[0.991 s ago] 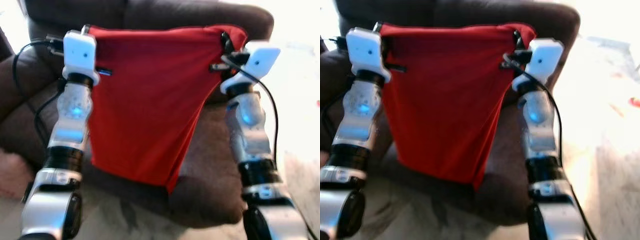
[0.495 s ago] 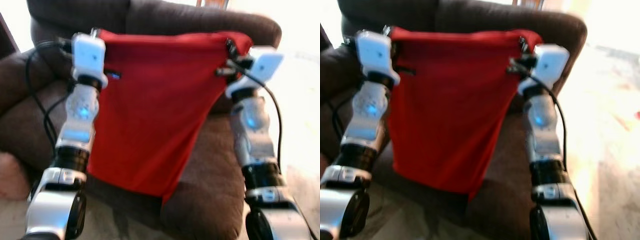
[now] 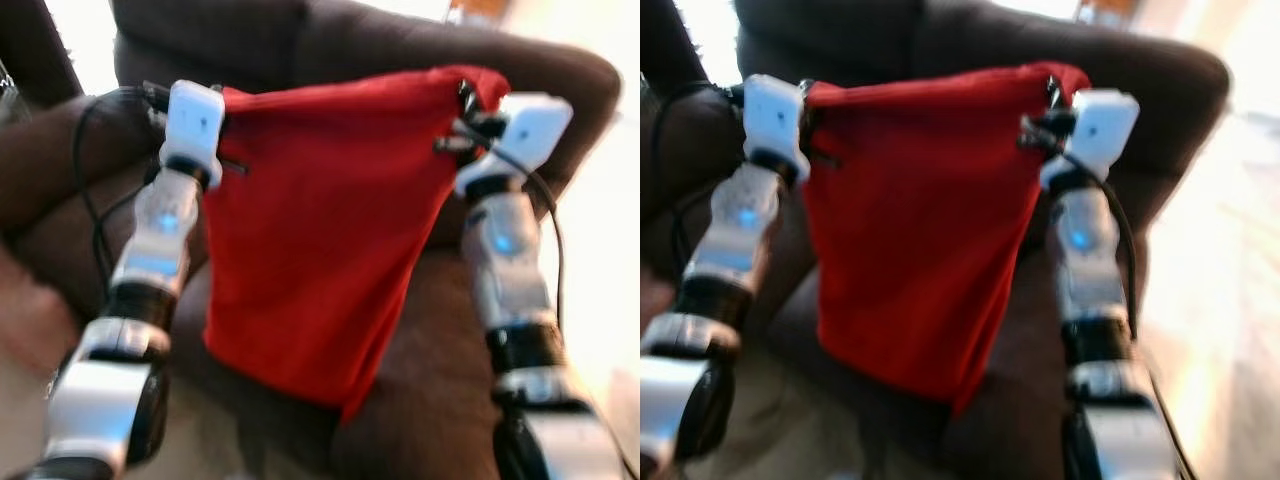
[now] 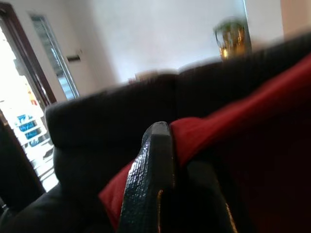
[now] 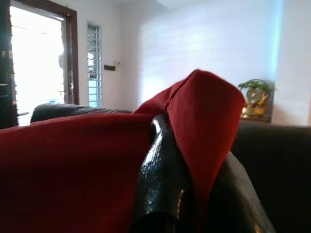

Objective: Move the pillow to the sofa from floor

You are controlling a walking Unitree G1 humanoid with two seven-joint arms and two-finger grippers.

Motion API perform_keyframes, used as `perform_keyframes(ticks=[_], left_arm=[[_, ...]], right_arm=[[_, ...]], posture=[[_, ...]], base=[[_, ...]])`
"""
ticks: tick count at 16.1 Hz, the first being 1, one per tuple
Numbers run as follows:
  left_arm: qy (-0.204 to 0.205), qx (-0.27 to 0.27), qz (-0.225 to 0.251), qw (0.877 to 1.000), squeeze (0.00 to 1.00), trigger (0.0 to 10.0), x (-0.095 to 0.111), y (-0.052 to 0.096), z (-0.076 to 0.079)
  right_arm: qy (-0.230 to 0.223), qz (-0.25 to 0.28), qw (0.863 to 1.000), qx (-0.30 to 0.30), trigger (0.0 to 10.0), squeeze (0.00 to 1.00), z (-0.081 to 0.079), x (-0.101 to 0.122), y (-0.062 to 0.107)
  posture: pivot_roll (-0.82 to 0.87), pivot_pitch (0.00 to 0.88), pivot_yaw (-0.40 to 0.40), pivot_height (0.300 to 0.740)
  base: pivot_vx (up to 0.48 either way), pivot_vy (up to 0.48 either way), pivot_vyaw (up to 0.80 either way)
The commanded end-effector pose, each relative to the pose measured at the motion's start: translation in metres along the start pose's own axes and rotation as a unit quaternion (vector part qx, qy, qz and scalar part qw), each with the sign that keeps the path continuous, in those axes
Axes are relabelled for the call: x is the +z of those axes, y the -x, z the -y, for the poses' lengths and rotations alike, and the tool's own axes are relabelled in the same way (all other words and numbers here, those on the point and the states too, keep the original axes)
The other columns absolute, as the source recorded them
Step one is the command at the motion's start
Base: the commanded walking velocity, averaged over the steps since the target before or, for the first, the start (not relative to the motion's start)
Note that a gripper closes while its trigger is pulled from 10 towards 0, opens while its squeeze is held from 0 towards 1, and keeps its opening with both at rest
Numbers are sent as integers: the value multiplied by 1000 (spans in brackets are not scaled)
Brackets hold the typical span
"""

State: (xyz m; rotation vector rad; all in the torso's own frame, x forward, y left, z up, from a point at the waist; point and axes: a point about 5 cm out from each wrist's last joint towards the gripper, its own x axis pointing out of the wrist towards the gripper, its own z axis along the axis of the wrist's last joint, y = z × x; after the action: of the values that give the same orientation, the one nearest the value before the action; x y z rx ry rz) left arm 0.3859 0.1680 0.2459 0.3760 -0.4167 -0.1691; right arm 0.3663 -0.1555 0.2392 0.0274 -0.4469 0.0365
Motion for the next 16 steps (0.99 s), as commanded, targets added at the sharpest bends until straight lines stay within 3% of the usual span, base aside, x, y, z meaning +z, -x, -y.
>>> perform_keyframes(ticks=[1,4,5,13,16], left_arm=[[-3,-35,-14,999,0,10000,-5,1,14],[-19,-42,-33,998,0,10000,-15,6,16],[-41,-31,-35,998,0,10000,-16,4,11],[-68,-9,-10,998,0,10000,10,-26,9],[-70,-1,-4,998,0,10000,19,-35,8]], right_arm=[[6,-24,999,-43,10000,0,22,-10,8],[17,-54,998,-40,10000,0,23,-24,18],[19,-62,997,-42,10000,0,25,-28,22],[16,-73,996,-56,10000,0,29,-34,26],[9,-68,996,-54,10000,0,27,-32,27]], posture=[[71,0,-63,740],[70,7,-64,740],[71,8,-62,740],[69,5,-54,740],[64,0,-47,740]], base=[[0,0,0],[0,0,0],[0,0,0],[0,0,0],[0,0,-769]])
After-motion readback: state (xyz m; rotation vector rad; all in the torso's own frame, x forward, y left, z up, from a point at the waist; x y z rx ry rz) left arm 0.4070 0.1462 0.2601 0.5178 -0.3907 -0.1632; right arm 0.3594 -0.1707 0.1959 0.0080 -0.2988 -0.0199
